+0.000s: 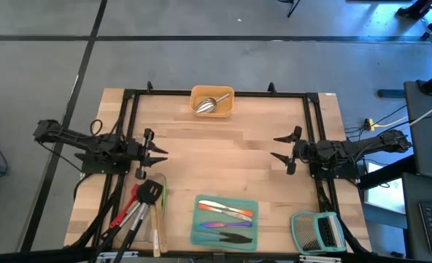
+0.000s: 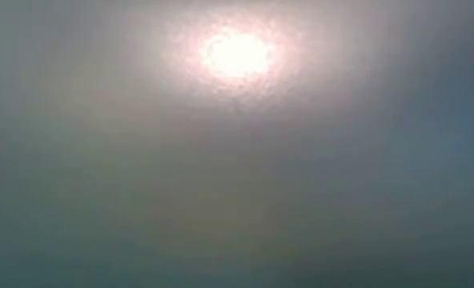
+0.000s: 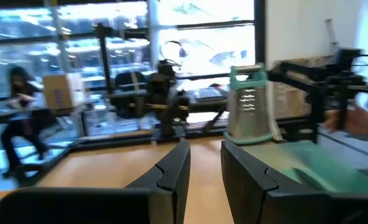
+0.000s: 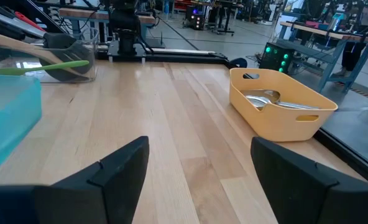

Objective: Pick & Place Kitchen Items
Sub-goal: Return to Home Position

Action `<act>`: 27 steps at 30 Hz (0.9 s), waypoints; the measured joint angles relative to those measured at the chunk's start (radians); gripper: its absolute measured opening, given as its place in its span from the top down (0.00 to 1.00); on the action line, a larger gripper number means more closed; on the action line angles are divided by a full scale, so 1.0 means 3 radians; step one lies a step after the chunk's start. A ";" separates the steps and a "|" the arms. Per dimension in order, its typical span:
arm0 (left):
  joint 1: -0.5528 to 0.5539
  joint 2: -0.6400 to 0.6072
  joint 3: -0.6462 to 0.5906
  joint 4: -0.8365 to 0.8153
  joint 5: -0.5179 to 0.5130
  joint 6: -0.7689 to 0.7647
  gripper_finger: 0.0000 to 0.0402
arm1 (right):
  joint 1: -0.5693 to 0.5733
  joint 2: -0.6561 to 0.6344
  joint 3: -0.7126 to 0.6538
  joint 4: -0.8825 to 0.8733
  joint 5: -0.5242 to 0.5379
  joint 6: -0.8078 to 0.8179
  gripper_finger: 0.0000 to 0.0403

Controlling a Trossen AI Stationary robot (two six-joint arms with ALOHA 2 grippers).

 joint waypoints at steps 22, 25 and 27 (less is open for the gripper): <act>-0.0581 -0.0901 -0.0181 -0.0882 -0.0482 -0.0081 0.79 | 0.0001 0.0003 0.0000 0.0008 0.0000 0.0000 0.29; -0.0590 -0.0927 -0.0181 -0.0898 -0.0458 -0.0085 0.79 | 0.0001 0.0003 0.0000 0.0007 0.0000 0.0000 0.29; -0.0585 -0.0927 -0.0181 -0.0914 -0.0454 -0.0041 0.79 | 0.0001 0.0003 0.0000 0.0006 0.0000 0.0000 0.29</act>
